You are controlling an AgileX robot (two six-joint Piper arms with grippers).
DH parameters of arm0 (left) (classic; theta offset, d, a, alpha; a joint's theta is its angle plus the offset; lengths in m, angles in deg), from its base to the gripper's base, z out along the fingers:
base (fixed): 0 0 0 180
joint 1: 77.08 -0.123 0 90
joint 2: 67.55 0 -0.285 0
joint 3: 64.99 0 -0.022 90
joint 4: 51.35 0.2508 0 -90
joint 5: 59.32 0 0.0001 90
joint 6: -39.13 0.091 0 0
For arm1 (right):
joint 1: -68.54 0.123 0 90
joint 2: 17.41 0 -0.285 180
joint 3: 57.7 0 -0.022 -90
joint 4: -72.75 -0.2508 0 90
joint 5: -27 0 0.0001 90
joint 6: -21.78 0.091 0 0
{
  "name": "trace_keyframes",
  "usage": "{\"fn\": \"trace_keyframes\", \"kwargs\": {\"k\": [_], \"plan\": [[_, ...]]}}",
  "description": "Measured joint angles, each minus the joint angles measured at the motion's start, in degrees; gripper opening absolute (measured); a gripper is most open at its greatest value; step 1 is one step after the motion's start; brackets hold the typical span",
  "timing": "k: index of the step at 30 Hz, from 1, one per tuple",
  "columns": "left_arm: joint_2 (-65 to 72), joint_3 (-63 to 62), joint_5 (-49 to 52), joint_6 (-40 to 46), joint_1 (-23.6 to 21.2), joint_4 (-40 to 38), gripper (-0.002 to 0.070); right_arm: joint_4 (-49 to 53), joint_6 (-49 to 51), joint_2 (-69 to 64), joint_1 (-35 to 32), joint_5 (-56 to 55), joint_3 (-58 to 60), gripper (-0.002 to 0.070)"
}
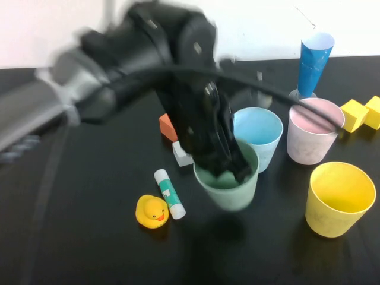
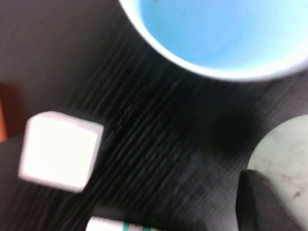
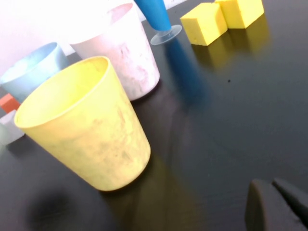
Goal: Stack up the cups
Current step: Place the green cup on the blue cup
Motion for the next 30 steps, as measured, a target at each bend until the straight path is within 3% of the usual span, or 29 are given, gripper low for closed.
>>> {"fn": "trace_keyframes", "kwargs": {"k": [4, 10, 15, 30], "plan": [[-5.84, -3.1, -0.45, -0.4, 0.0, 0.03, 0.0027, -0.14, -0.67, 0.0, 0.0, 0.0, 0.0, -0.0003], [-9.24, -6.98, -9.81, -0.71, -0.19, 0.03, 0.0024, -0.27, -1.03, 0.0, 0.0, 0.0, 0.0, -0.0003], [-4.15, -6.98, -14.96, -2.48, -1.75, 0.03, 0.0024, -0.27, -1.03, 0.0, 0.0, 0.0, 0.0, -0.0003], [4.38, -6.98, -17.56, -4.74, -2.72, 0.1, 0.0024, -0.39, -1.03, 0.0, 0.0, 0.0, 0.0, -0.0003]]}}
